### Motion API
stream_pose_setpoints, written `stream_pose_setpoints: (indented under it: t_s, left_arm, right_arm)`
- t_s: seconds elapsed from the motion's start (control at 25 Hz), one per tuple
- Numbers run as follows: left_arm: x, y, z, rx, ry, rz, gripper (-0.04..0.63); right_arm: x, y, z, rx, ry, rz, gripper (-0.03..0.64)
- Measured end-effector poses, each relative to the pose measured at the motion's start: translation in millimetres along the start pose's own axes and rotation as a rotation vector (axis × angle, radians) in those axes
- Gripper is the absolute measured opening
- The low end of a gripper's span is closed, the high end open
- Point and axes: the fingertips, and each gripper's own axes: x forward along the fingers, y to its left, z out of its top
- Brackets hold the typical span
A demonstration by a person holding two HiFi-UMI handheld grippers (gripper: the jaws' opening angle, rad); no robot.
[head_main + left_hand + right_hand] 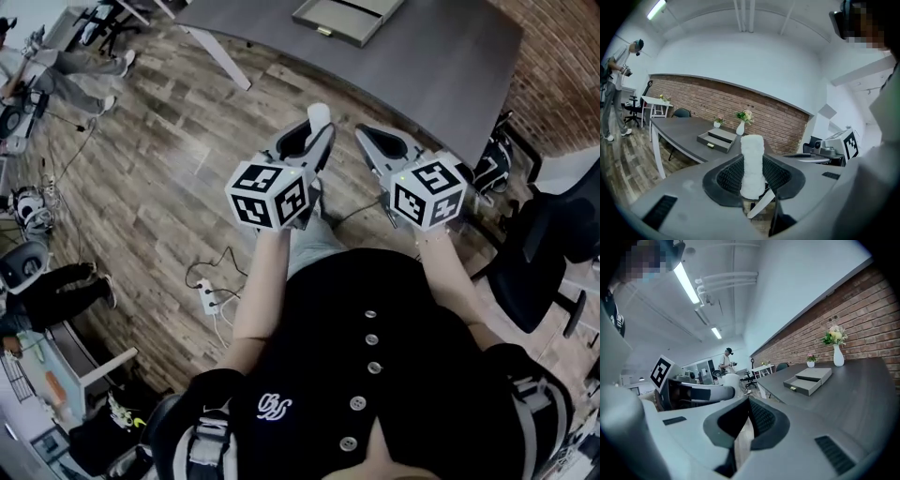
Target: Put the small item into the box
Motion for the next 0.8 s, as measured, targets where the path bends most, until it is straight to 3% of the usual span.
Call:
stream_pose_setpoints:
  t_s: [0.24,0.44,0.8]
  left_arm:
    - [47.5,95.1,57.6,0.032,0.048,-0.085,0.122]
    - [81.8,150.3,94.0,0.072,0.081,-0.178,0.121]
    - [129.0,166.4,93.5,0.089,0.137,-0.282,0.122]
  right_arm:
    - [101.3,-32.2,41.4,0.023,-0.007,-0.082,0.002]
    - [163.7,-58.4,74.3,0.021,-0.03,-0.168,0.002]
    - [184.2,-93.9,79.8,0.044,-0.032,-0.262,0.002]
